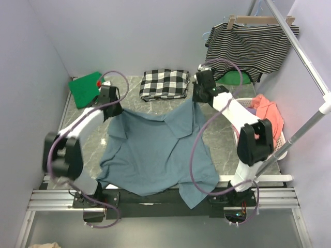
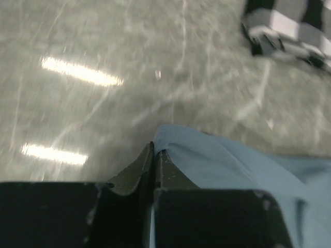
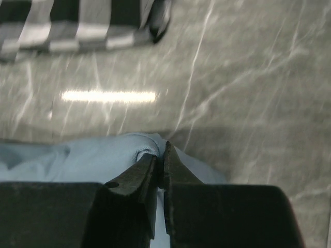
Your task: Fold and stack the t-shirts
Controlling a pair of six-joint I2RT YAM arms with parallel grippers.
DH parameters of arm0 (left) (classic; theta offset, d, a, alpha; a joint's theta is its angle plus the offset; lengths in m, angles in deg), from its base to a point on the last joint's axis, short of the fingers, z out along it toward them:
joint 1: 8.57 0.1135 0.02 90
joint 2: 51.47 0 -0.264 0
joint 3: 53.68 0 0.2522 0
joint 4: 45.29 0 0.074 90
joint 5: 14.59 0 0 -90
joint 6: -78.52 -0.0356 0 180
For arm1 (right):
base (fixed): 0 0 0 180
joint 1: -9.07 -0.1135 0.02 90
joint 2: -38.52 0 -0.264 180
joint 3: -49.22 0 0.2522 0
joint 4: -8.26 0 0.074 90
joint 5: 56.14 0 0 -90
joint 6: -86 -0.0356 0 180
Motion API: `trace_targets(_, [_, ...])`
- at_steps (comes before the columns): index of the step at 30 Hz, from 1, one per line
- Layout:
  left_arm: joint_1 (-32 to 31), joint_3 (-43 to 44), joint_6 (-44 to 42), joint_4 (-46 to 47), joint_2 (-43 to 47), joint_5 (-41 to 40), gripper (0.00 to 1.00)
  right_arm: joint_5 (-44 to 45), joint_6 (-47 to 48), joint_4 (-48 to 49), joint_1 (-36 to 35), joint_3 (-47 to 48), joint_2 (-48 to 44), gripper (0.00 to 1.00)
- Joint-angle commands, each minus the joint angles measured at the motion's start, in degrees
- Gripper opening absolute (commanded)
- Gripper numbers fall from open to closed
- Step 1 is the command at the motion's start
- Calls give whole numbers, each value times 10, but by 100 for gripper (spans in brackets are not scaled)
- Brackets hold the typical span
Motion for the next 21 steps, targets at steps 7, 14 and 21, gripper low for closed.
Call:
trace_targets(7, [33, 220, -60, 64, -253, -56, 7, 34, 11, 4, 48, 239, 178, 0])
trace_targets(14, [70, 291, -108, 63, -341, -34, 36, 39, 13, -33, 57, 366, 291, 15])
trace_targets(21, [74, 288, -109, 73, -318, -24, 73, 51, 15, 11, 59, 287, 240, 77])
